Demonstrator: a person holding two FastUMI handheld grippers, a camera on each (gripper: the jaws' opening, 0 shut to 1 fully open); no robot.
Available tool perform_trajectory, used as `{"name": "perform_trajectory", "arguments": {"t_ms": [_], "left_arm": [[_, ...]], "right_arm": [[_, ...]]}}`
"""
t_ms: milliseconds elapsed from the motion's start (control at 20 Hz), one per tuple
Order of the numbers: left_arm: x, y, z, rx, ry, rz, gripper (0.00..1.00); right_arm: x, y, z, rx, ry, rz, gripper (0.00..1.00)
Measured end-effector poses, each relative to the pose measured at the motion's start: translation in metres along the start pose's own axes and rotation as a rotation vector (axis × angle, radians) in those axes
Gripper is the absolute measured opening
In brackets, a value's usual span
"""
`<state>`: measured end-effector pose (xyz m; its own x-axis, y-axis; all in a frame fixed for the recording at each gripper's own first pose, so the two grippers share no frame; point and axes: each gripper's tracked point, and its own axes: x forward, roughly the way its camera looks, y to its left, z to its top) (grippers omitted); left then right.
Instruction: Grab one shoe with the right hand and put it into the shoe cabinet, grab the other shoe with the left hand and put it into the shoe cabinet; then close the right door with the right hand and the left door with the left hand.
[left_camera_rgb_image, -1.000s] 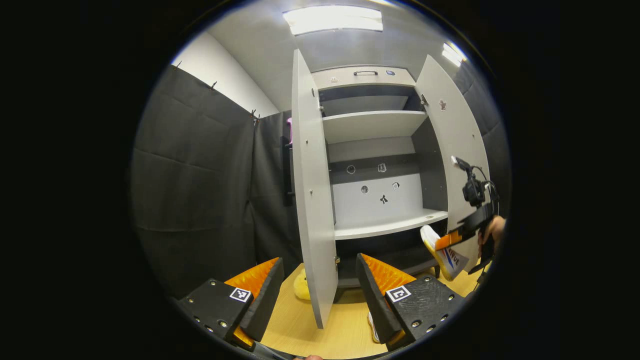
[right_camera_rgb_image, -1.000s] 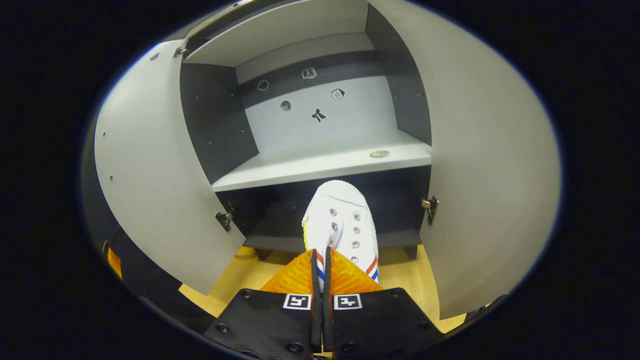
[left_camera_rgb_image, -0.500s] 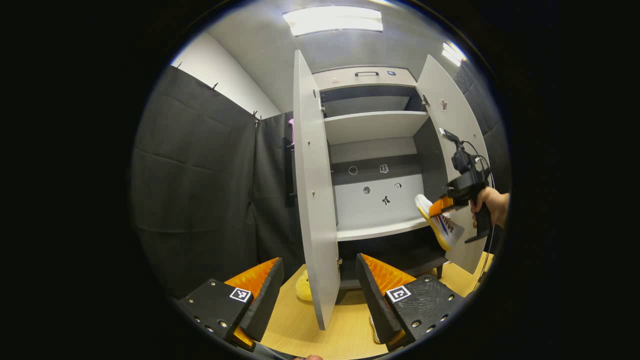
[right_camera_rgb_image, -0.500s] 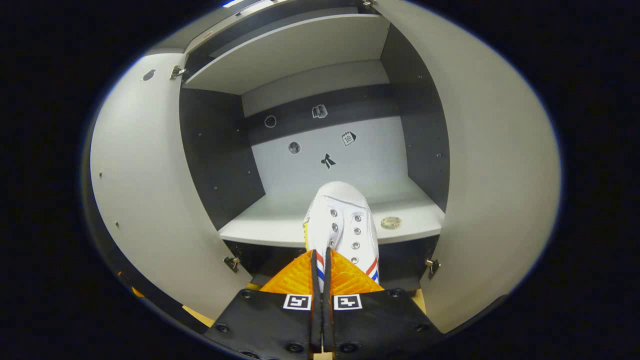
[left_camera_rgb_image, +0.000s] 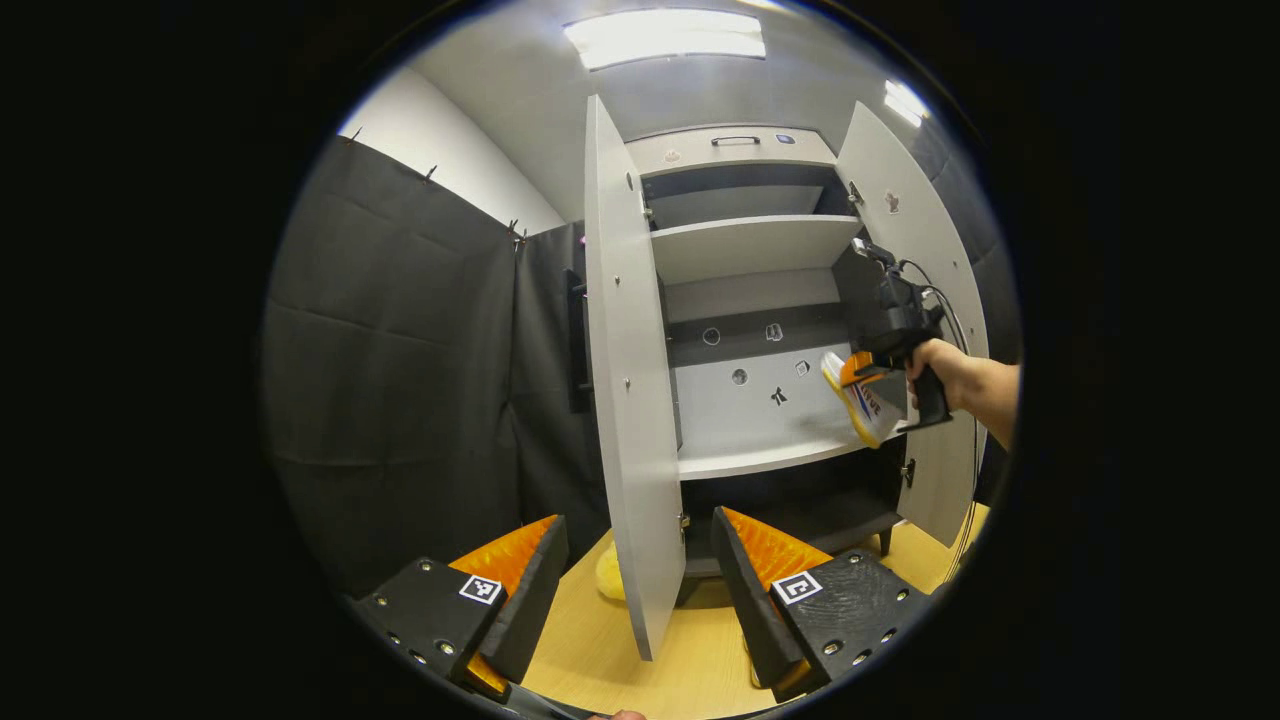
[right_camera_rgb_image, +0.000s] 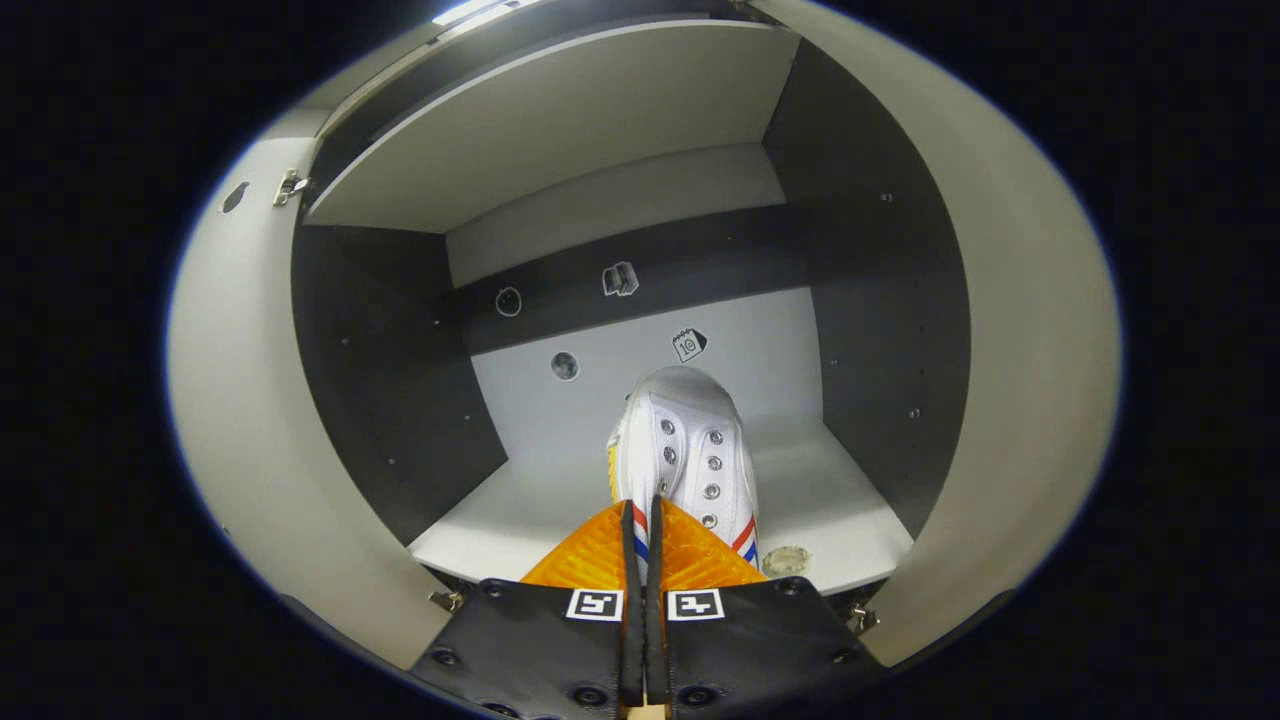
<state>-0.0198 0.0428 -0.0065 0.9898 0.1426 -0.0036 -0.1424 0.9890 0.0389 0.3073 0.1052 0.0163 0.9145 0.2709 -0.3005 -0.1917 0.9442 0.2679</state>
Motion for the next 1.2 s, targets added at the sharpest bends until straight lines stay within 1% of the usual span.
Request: {"name": "perform_trajectory", "arguments": {"t_ms": [150,300,450,500,650,700,750,800,850,950,1000,1150,1200], "left_arm": [[0.001,-0.001,-0.001,0.001,0.01,0.007,0.79],[0.004,-0.003,-0.007,-0.006,0.022,0.012,0.79],[0.005,-0.009,-0.007,-0.007,0.027,0.004,0.77],[0.005,-0.011,-0.009,-0.006,0.029,0.001,0.79],[0.007,-0.016,-0.01,-0.005,0.035,-0.008,0.79],[0.008,-0.018,-0.011,-0.006,0.038,-0.012,0.79],[0.009,-0.019,-0.012,-0.007,0.041,-0.017,0.79],[0.01,-0.022,-0.014,-0.009,0.045,-0.027,0.77],[0.012,-0.027,-0.016,-0.014,0.051,-0.045,0.77],[0.013,-0.037,-0.021,-0.022,0.068,-0.085,0.79],[0.015,-0.042,-0.023,-0.025,0.077,-0.103,0.79],[0.023,-0.056,-0.032,-0.041,0.1,-0.158,0.79],[0.025,-0.061,-0.035,-0.046,0.111,-0.175,0.79]], "right_arm": [[0.025,-0.009,0.009,-0.031,0.002,-0.035,0.02],[0.051,-0.02,0.01,-0.065,0.018,-0.07,0.02],[0.07,-0.027,0.003,-0.067,0.041,-0.093,0.02],[0.074,-0.03,0.001,-0.064,0.045,-0.105,0.02],[0.087,-0.038,-0.006,-0.047,0.065,-0.139,0.02],[0.088,-0.04,-0.008,-0.054,0.07,-0.149,0.05],[0.086,-0.041,-0.005,-0.063,0.052,-0.148,0.1],[0.083,-0.037,0.005,-0.061,0.009,-0.134,0.15],[0.079,-0.033,0.015,-0.062,-0.032,-0.126,0.13],[0.068,-0.029,0.03,-0.058,-0.087,-0.122,0.22],[0.059,-0.027,0.035,-0.059,-0.107,-0.12,0.23],[0.029,-0.022,0.042,-0.09,-0.158,-0.109,1.0],[0.019,-0.022,0.042,-0.107,-0.177,-0.12,0.99]]}}
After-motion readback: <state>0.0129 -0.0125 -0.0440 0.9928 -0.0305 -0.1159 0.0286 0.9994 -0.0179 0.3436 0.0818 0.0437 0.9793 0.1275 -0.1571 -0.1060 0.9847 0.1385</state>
